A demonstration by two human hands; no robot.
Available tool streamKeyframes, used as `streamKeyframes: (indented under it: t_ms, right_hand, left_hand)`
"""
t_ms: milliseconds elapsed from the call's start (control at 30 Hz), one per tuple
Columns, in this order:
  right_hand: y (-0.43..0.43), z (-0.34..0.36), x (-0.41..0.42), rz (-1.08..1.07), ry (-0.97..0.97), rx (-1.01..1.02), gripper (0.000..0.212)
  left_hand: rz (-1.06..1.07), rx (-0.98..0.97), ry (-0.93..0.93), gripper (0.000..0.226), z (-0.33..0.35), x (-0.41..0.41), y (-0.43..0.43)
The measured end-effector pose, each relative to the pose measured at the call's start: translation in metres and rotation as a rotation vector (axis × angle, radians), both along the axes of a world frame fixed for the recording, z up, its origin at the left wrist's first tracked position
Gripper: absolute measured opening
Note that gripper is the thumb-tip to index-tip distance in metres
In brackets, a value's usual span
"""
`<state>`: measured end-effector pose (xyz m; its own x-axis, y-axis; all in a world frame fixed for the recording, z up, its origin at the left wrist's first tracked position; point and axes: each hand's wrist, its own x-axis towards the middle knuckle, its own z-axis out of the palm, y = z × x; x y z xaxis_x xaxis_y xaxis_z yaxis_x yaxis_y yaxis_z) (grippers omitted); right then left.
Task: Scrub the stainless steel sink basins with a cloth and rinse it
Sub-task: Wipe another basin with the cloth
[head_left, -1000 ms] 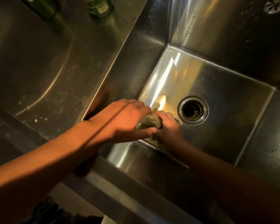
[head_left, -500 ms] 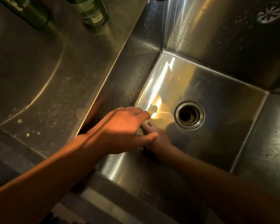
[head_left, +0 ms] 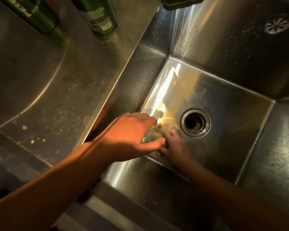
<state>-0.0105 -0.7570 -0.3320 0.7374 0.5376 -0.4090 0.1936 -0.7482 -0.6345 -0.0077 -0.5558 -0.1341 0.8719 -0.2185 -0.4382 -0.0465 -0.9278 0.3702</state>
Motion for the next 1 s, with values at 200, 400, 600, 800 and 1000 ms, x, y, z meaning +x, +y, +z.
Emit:
streamKeyframes:
  t_ms: [200, 400, 600, 800, 1000]
  right_hand:
    - [0.039, 0.004, -0.009, 0.252, 0.048, 0.053, 0.052]
    - [0.071, 0.012, 0.034, -0.102, 0.084, 0.197, 0.042]
    - [0.021, 0.015, 0.094, -0.26, -0.088, 0.035, 0.049]
    - [-0.074, 0.037, 0.092, -0.302, -0.097, -0.038, 0.057]
    - [-0.162, 0.032, 0.057, -0.526, -0.063, -0.324, 0.066]
  left_hand:
    - [0.054, -0.025, -0.023, 0.054, 0.0, 0.0, 0.0]
    - [0.093, -0.04, -0.038, 0.043, 0.004, 0.002, -0.001]
    - [0.039, 0.012, -0.004, 0.061, -0.001, 0.002, 0.001]
    - [-0.082, -0.038, 0.051, 0.065, 0.008, 0.003, -0.009]
    - [-0.296, -0.028, 0.024, 0.064, 0.012, 0.014, -0.047]
